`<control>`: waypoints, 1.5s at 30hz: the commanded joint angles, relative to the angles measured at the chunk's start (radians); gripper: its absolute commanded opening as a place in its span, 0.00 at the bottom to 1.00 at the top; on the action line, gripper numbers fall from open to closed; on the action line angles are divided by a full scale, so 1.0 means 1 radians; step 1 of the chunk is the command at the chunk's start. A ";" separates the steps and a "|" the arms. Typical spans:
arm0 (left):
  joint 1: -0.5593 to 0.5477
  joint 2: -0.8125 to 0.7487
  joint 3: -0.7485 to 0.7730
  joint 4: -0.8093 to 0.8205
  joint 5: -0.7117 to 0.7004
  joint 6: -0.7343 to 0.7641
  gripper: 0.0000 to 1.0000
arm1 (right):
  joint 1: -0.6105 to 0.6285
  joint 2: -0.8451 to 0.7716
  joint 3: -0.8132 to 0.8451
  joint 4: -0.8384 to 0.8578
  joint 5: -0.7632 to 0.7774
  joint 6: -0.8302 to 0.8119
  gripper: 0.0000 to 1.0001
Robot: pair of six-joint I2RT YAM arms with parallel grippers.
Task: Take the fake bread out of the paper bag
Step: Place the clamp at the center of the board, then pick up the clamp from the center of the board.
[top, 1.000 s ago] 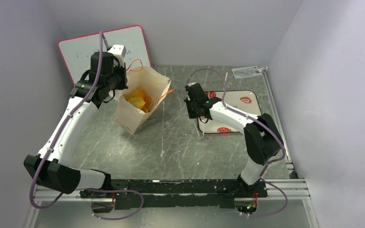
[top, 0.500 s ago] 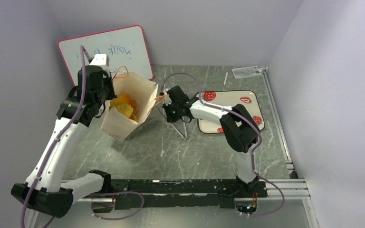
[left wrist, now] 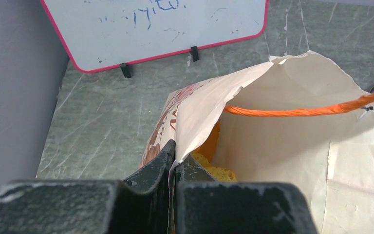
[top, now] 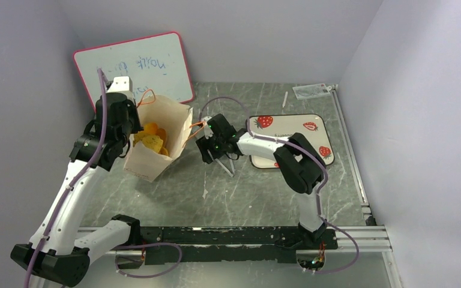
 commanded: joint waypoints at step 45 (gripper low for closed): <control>0.007 -0.250 -0.261 0.239 0.016 0.159 0.07 | 0.173 -0.198 -0.534 0.682 0.606 0.130 0.97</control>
